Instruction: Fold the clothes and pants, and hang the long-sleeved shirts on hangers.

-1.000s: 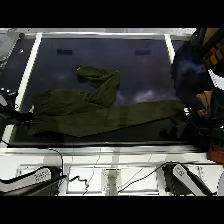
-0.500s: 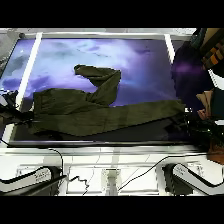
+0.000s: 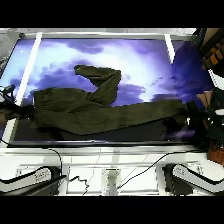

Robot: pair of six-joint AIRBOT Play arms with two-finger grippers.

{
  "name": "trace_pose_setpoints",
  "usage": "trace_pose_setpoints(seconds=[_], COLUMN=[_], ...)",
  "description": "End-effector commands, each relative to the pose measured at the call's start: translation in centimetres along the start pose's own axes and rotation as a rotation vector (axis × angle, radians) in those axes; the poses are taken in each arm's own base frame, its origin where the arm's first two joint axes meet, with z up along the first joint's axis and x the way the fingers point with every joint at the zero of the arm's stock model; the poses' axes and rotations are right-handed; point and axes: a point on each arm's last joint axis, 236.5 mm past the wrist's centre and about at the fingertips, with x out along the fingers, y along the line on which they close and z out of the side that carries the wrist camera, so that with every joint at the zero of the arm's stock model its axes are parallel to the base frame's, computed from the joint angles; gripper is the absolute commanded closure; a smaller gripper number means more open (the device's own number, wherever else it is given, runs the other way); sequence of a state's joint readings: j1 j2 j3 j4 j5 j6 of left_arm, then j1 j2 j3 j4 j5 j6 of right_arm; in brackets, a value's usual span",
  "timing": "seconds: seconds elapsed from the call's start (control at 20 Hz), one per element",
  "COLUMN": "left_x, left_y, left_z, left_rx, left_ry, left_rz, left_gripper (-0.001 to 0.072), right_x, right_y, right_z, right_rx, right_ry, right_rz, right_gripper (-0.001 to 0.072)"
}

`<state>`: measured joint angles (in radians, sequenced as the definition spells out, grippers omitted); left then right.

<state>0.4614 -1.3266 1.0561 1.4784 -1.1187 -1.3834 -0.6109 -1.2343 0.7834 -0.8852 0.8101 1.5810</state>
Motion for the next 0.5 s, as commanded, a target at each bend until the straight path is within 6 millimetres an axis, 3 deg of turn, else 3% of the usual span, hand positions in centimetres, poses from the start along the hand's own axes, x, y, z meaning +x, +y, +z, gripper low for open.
trace_pose_setpoints(seconds=[0.0,0.1,0.15,0.35,0.45], left_x=[-3.2,-5.7,-6.5,-6.6,-6.5], left_y=[-2.5,-3.1,-3.2,-3.3,-3.0], left_z=[4.0,6.4,7.1,6.6,6.7], left_rx=[-0.039,-0.040,-0.038,-0.028,0.008], left_ry=[-0.115,-0.186,-0.210,-0.188,-0.194], left_rz=[-0.103,-0.131,-0.135,-0.136,-0.120], left_gripper=[0.0660,0.0660,0.0661,0.0660,0.0660], right_x=[-3.2,-5.7,-6.6,-10.3,-11.2], right_y=[4.4,5.0,4.3,-3.7,-5.4], right_z=[3.0,4.6,5.0,8.0,7.4], right_rx=[-0.212,-0.325,-0.369,-0.273,-0.222], right_ry=[-0.032,-0.042,-0.038,-0.075,-0.030], right_rz=[-0.007,-0.075,-0.131,-0.414,-0.413], right_gripper=[0.0696,0.0696,0.0697,0.0696,0.0691])
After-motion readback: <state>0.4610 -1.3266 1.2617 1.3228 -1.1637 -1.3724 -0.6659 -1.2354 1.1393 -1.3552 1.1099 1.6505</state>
